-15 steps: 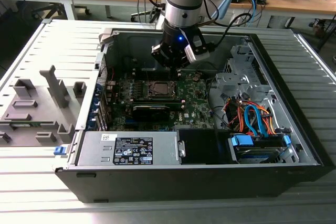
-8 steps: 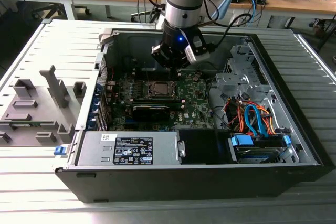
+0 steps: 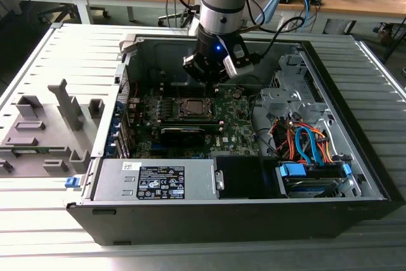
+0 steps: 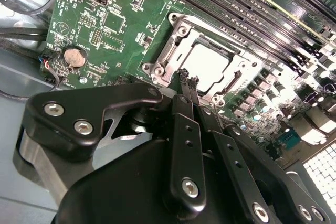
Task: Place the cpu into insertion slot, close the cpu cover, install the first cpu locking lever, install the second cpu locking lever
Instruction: 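Install the first cpu locking lever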
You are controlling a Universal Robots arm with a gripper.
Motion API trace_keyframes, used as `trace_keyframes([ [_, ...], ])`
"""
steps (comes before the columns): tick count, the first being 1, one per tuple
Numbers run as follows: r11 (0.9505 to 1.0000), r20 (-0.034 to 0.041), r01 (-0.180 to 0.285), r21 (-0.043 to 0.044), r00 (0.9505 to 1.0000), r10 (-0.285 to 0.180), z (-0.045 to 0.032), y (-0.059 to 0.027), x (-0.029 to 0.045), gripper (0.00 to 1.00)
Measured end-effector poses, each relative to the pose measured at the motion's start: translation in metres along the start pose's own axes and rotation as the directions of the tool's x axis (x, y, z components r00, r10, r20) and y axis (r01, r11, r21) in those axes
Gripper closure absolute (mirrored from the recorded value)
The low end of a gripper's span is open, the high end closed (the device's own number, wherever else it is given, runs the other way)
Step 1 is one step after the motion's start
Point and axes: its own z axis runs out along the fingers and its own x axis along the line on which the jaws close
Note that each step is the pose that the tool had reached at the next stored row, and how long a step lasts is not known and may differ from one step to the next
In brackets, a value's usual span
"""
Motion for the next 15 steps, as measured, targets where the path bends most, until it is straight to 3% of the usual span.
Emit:
trace_keyframes([
  [15, 1.0, -0.0001, 0.0, -0.0009, 1.0, 0.0, -0.0003, -0.0039, 0.0, 0.89],
])
